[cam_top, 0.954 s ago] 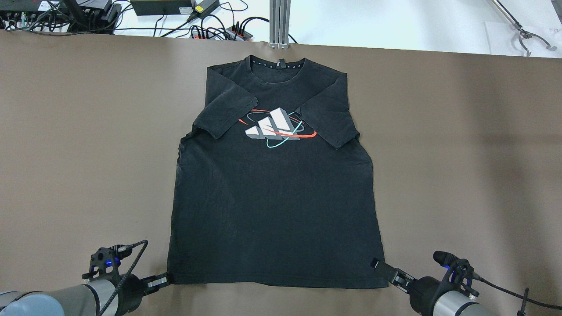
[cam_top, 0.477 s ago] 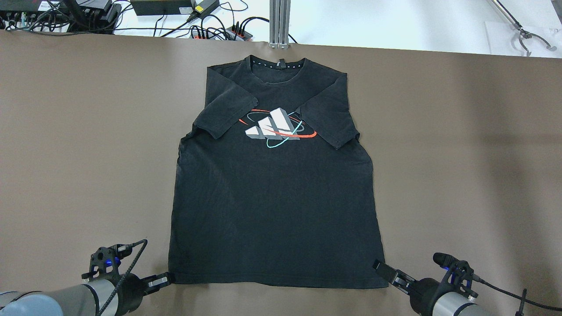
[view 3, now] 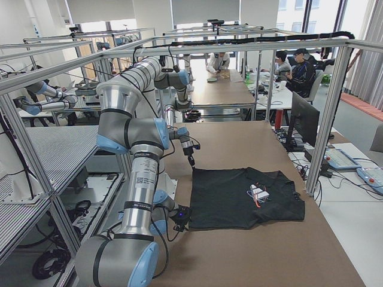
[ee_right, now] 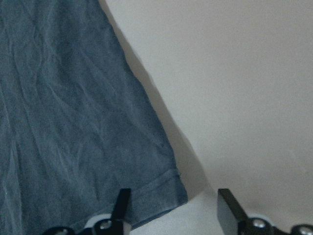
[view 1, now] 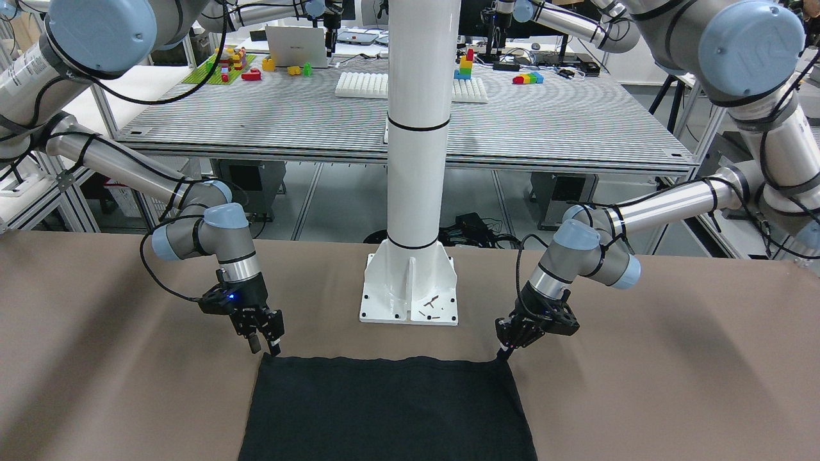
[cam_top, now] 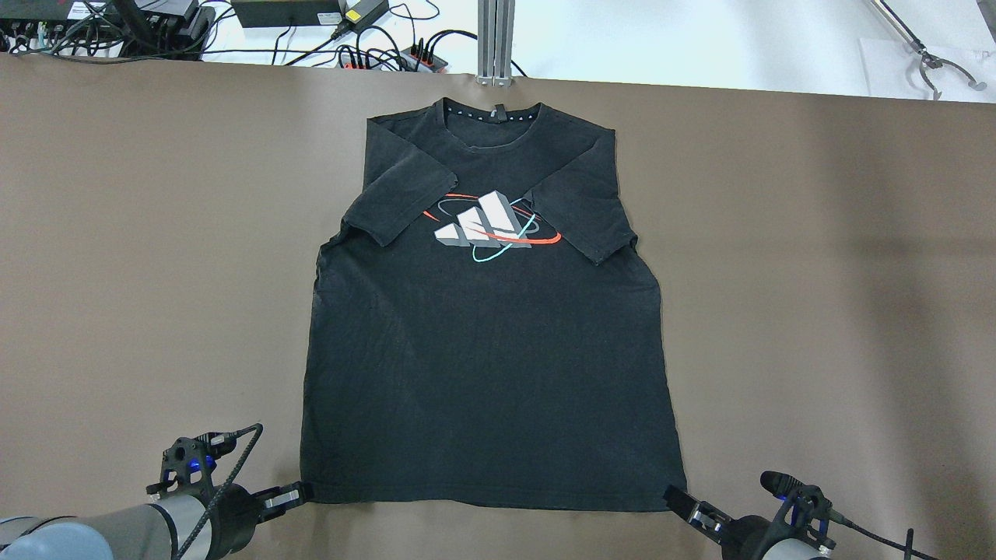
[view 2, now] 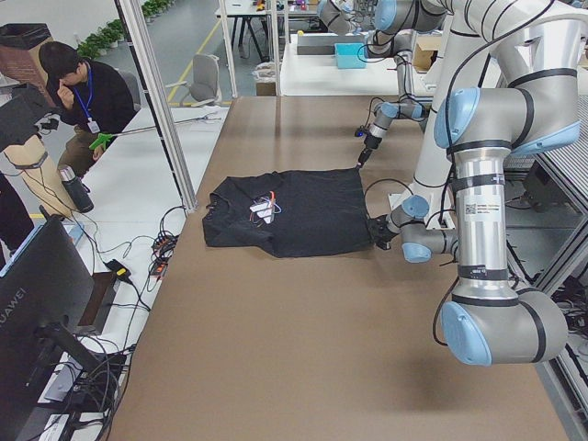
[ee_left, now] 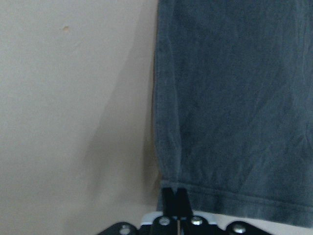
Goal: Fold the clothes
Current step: 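Move both grippers to the hem corners nearest the robot, then grasp the hem corners with the left and right grippers, then lift the hem and fold it toward the collar with both grippers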
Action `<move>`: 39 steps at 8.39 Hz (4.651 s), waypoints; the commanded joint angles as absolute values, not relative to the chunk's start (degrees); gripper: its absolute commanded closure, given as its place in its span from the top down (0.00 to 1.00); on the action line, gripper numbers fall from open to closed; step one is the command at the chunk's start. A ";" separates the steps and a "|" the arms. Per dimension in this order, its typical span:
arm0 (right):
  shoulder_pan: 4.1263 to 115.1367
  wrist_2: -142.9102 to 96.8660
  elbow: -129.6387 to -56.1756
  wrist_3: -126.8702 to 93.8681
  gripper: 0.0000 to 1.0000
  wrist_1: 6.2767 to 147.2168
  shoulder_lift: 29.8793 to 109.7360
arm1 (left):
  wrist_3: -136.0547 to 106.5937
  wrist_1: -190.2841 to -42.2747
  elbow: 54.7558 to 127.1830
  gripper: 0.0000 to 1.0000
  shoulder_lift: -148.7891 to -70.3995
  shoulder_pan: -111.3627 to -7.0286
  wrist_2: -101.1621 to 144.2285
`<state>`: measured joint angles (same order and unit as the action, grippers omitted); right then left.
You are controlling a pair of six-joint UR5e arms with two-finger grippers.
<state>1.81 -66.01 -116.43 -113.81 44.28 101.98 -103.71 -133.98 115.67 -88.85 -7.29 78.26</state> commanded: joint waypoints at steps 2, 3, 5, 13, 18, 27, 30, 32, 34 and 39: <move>1.41 -66.01 -116.28 -113.99 0.20 46.31 101.43 | -103.71 -133.95 115.75 0.00 -88.68 -7.29 78.22; 1.41 -66.01 -116.28 -113.82 0.21 46.41 101.34 | -103.71 -133.95 115.75 0.00 -88.68 -7.29 78.22; 1.41 -66.18 -116.10 -113.21 0.37 46.49 101.42 | -103.71 -133.95 115.75 0.00 -88.59 -7.29 78.22; 1.93 -66.18 -115.40 -113.03 0.00 46.58 99.84 | -103.62 -133.86 118.98 0.00 -88.24 -7.47 78.22; 6.76 -66.53 -123.99 -99.97 0.00 46.84 100.72 | -102.75 -132.63 126.20 0.00 -86.57 -15.08 85.82; 21.41 -111.35 -139.37 -75.78 0.00 62.84 101.84 | -81.04 -113.38 134.97 0.00 -89.85 -36.44 131.39; 10.64 -111.53 -146.94 -75.94 0.00 63.37 105.20 | -81.30 -113.38 143.85 0.00 -81.58 -29.98 131.75; 12.64 -109.96 -146.96 -75.94 0.00 64.50 104.42 | -81.47 -113.03 142.66 0.00 -82.52 -30.93 130.79; 20.35 -108.72 -145.38 -76.03 0.00 71.24 100.22 | -81.56 -113.03 136.35 0.00 -87.95 -38.99 130.78; 36.90 -108.37 -130.96 -76.03 0.00 73.04 89.92 | -81.47 -112.76 120.52 0.00 -101.23 -46.58 119.56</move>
<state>32.26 -108.37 -134.00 -76.07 72.79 92.23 -81.48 -112.89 125.62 -97.12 -45.62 126.04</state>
